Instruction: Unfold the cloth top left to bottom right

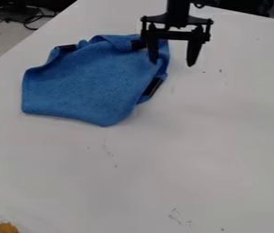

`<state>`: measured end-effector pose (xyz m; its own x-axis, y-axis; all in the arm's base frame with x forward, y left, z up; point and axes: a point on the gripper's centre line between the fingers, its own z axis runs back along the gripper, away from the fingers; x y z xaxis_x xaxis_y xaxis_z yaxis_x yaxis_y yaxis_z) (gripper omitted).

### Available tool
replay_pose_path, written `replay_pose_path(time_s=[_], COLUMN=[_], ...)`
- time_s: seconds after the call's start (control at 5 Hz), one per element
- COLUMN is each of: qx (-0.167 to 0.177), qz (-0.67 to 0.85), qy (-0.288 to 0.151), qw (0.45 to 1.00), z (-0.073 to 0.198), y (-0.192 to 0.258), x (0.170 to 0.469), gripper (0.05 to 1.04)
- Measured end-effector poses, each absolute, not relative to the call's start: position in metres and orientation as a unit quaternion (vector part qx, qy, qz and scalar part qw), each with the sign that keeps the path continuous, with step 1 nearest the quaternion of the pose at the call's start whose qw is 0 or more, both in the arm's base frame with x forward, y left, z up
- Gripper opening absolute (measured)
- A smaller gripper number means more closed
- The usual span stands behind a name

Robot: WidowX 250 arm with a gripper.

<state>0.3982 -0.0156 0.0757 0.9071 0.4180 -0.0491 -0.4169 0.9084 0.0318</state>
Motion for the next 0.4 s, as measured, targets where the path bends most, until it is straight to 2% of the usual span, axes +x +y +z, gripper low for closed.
replay_pose_path(time_s=[0.2, 0.4], qx=[-0.006, -0.003], qz=[0.202, 0.194], qy=[0.035, 0.049], qw=[0.979, 0.98], z=[0.055, 0.041], y=[-0.022, -0.022], x=[0.401, 0.4], gripper=[1.001, 1.001])
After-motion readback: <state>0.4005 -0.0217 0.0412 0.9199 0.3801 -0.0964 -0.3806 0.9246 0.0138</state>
